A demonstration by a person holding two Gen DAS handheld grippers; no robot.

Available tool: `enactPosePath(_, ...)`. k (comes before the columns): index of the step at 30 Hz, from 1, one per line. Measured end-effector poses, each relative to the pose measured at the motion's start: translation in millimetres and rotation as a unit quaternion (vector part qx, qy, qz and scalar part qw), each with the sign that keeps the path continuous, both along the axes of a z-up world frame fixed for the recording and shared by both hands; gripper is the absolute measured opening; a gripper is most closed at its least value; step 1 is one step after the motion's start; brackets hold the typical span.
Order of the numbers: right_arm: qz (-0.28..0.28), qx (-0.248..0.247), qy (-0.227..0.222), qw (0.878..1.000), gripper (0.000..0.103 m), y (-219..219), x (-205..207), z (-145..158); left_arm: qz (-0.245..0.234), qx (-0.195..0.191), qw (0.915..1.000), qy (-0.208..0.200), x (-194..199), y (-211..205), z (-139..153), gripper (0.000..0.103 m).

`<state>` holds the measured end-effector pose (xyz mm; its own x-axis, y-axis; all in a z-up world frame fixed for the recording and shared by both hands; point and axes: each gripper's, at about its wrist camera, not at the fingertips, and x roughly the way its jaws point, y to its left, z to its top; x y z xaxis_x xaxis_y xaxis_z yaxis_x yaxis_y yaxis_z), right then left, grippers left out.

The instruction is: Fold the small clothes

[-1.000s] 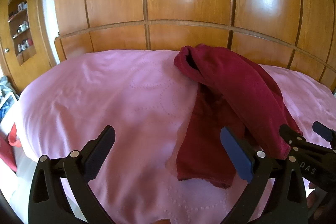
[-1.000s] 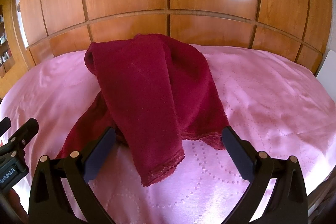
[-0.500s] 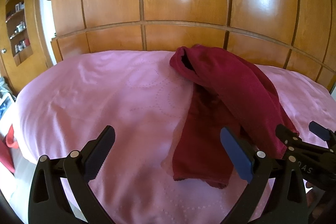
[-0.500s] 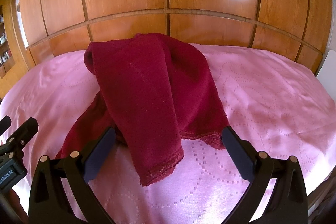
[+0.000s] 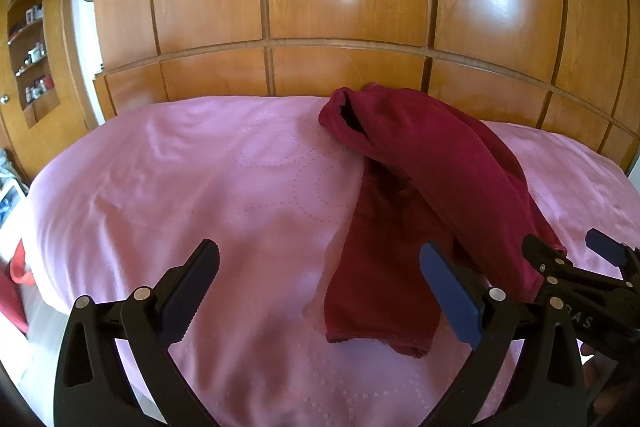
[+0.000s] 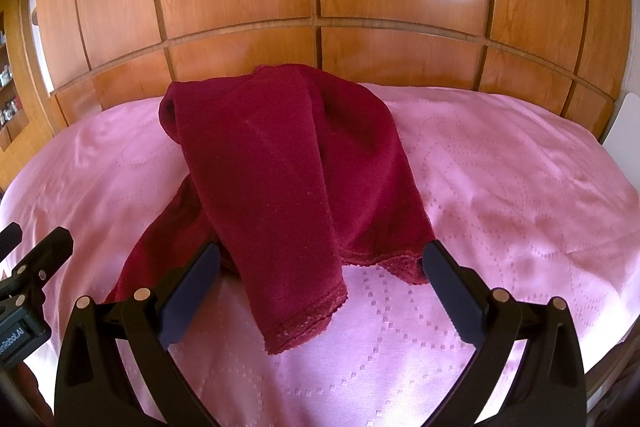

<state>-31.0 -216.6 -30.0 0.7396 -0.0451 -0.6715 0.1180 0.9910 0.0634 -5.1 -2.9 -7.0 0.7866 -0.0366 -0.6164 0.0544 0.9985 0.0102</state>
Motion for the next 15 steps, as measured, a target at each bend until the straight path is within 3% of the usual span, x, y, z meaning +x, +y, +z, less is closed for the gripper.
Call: enactPosePath(15, 0.000, 0.001, 0.001, 1.000, 0.101, -0.4, -0.9, -0.5, -0.004, 0.002, 1.0000, 0.000, -0.2, -2.4, 3.3, 0.099)
